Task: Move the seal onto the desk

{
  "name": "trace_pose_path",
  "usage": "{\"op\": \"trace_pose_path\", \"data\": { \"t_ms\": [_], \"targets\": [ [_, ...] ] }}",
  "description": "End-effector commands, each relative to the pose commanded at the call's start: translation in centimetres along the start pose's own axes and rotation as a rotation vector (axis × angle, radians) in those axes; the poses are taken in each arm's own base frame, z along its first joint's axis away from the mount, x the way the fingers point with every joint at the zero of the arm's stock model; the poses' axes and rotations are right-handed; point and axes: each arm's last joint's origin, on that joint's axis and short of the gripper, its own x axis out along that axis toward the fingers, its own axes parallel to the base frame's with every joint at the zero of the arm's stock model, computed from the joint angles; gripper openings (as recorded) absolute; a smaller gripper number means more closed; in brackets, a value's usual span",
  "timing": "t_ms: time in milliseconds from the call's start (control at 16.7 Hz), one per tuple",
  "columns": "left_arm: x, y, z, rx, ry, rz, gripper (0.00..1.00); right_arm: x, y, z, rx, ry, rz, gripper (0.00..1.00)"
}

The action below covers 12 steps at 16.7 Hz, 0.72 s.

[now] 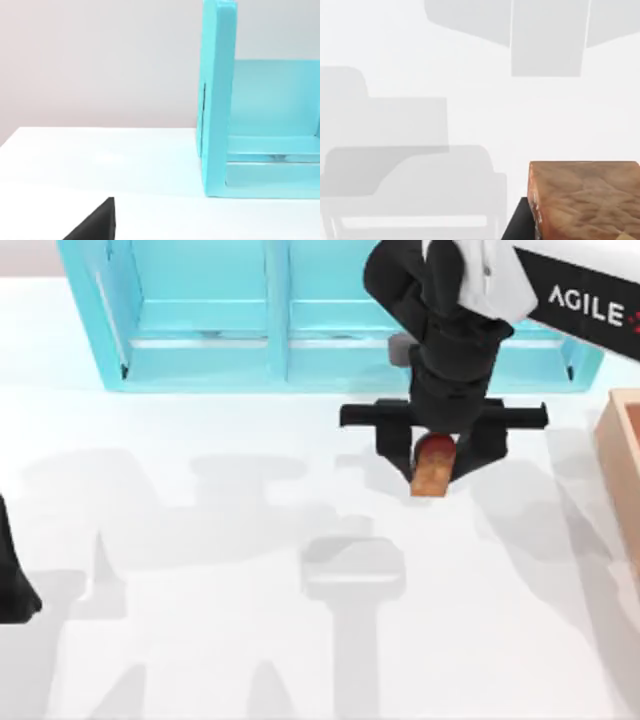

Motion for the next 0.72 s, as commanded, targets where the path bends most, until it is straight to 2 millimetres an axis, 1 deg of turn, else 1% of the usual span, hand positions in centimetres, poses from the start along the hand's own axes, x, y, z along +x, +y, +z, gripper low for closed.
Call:
{"op": "trace_pose_path", "data": {
  "t_ms": [120,180,480,600,720],
  "targets": [
    [0.0,0.0,0.0,0.0,0.0,0.0,1.0,1.4,1.9,-0.2,-0.007,0.008,-0.008,0.0],
    [0.0,0.0,0.0,0.0,0.0,0.0,1.0,1.7,2.2,-0.3,-0.008,0.01,-0.011,0.0],
    [0.0,0.0,0.0,0.0,0.0,0.0,1.0,1.9,2.1,-0.2,-0.003,0.014,-0.012,0.0],
    [0.0,0.0,0.0,0.0,0.0,0.0,1.0,2.8,2.1,-0.2,-0.004,0.013,-0.011,0.0],
    [0.0,0.0,0.0,0.0,0.0,0.0,1.0,4.2,2.2,-0.2,-0.005,0.01,-0.01,0.0]
  ]
}}
